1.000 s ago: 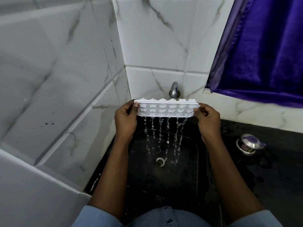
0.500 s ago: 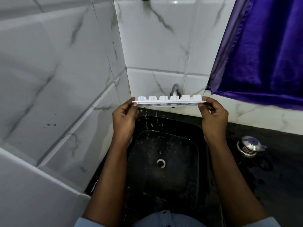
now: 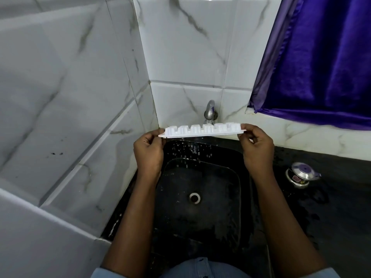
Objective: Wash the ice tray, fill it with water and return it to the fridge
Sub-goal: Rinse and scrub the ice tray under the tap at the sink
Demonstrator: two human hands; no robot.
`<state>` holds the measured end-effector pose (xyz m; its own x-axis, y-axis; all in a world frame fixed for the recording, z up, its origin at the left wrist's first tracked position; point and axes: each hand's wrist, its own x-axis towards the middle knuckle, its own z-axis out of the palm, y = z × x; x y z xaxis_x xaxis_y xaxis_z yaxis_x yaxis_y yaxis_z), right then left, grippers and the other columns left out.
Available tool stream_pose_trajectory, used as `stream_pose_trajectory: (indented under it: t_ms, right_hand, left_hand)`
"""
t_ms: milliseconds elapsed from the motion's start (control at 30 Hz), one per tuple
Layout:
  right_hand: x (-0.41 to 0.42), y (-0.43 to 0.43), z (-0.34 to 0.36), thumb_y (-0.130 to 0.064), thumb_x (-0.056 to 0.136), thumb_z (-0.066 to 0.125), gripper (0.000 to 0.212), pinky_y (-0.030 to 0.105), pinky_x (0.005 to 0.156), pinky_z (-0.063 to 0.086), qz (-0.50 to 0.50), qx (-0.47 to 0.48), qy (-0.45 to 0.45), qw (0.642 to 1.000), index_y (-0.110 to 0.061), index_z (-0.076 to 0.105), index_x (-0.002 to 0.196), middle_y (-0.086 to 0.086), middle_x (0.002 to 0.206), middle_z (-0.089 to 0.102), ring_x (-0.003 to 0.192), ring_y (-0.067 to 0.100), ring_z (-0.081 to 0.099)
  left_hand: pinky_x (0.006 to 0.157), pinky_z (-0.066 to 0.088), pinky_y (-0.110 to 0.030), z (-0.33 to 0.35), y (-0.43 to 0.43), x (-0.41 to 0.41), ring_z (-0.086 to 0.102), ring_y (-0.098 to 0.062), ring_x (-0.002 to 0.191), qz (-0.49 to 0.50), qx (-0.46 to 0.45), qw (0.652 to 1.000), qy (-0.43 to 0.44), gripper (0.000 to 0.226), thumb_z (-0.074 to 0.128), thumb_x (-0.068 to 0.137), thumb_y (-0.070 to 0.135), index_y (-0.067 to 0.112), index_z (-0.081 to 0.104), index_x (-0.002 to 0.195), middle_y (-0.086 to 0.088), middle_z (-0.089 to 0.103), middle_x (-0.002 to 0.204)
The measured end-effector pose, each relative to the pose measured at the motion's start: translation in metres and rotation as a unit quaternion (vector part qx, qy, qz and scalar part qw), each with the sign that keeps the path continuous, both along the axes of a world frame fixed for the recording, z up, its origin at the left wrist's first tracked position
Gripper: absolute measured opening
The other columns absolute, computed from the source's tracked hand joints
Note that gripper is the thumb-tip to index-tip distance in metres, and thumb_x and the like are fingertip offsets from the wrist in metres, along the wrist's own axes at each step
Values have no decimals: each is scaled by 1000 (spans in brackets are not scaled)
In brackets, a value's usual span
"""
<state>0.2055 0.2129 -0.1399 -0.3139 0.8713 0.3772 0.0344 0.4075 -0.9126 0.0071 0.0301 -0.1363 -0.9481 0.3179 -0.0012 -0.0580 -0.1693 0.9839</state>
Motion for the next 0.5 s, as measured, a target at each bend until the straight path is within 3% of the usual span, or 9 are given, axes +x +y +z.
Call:
stream_pose_trajectory:
  t_ms: [100,200,300,367,500]
  right_hand:
    - [0,-2,2,-6,97,68,24,18,80,52,4,7,-17,1000,-21,76,113,-6,98,75,84,3,67]
    - [-1,-4,2,-5,96,67,25,15,80,50,0,13,-8,1000,-21,76,113,-3,101,75,86,2,67]
    - [-2,-6,1,-8,97,68,25,20,80,53,16,15,-17,1000,-26,76,112,-7,99,77,84,4,69]
    - [-3,-5,-3,-6,96,67,28,26,84,55,19,15,-14,1000,-27,76,112,-4,103,76,89,10,71]
    - [-6,-7,-4,7,93,59,30,31,93,57,46,-104,70,991,-15,78,102,-1,111,78,105,18,73]
  left_hand:
    - [92,61,-42,2,0,-1,76,-26,91,-7,-3,1000,-4,33,55,89,0,14,84,97,-10,82,97]
    - [96,62,-46,2,-1,-2,77,-34,99,-7,6,1000,-25,30,56,87,-2,9,83,96,-16,81,100]
    - [95,60,-46,1,-2,-4,76,-38,101,-21,-4,999,-34,28,59,85,5,11,84,96,-21,80,102]
    - [92,60,-42,4,-4,-3,74,-35,97,-28,19,998,-61,22,60,89,4,3,82,96,-25,78,104]
    - [77,63,-33,7,-6,1,75,-27,87,-18,75,990,-121,16,60,95,2,-6,74,98,-20,77,99]
